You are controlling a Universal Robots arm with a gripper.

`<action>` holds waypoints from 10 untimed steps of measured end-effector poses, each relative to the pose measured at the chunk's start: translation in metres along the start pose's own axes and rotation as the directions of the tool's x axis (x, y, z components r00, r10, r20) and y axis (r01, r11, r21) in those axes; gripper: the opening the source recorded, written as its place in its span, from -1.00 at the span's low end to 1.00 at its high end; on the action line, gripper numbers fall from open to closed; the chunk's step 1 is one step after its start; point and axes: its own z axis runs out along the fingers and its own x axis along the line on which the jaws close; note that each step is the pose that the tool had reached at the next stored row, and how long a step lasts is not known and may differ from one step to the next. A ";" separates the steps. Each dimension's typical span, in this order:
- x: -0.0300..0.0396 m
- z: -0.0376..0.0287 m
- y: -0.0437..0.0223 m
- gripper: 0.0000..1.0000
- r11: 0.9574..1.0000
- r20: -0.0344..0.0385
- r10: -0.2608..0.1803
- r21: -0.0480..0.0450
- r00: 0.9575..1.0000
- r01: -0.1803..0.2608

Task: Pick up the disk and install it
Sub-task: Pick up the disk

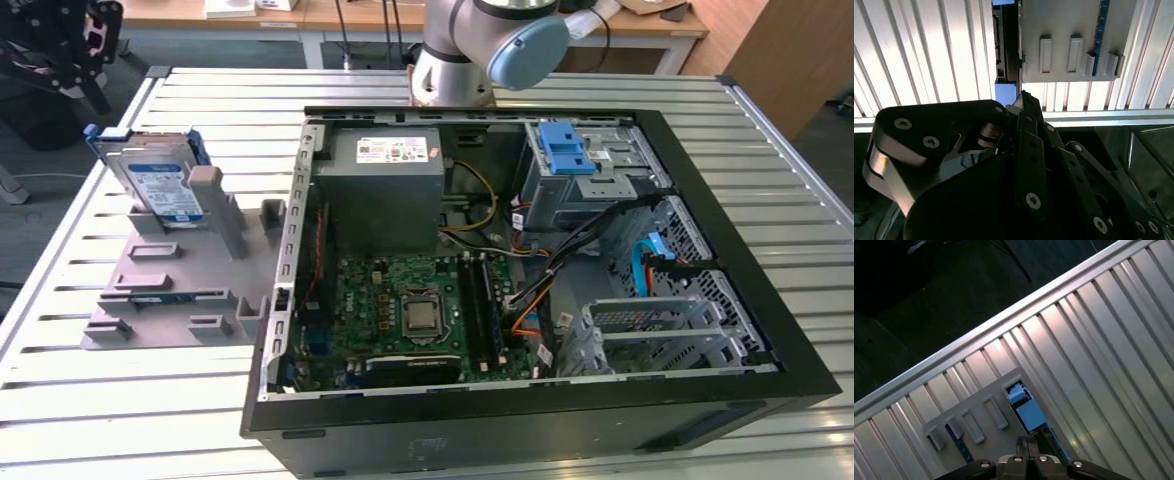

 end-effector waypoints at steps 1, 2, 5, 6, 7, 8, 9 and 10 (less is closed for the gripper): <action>0.0000 0.0001 0.0000 -0.79 1.000 0.000 -0.018 0.000 1.000 0.018; 0.0000 0.0002 0.0000 -0.79 0.999 0.000 -0.036 0.001 0.999 0.036; 0.0000 0.0005 0.0000 -0.79 0.996 0.000 -0.087 0.003 0.996 0.087; 0.0000 0.0007 0.0000 -0.79 0.995 0.000 -0.104 0.004 0.995 0.104; 0.0000 0.0008 0.0000 -0.79 0.993 0.001 -0.119 0.005 0.993 0.119; 0.0000 0.0010 0.0000 -0.79 0.991 0.001 -0.134 0.007 0.991 0.134; 0.0000 0.0013 0.0000 -0.79 0.989 0.001 -0.148 0.008 0.989 0.148; 0.0000 0.0015 0.0000 -0.79 0.987 0.001 -0.162 0.009 0.987 0.162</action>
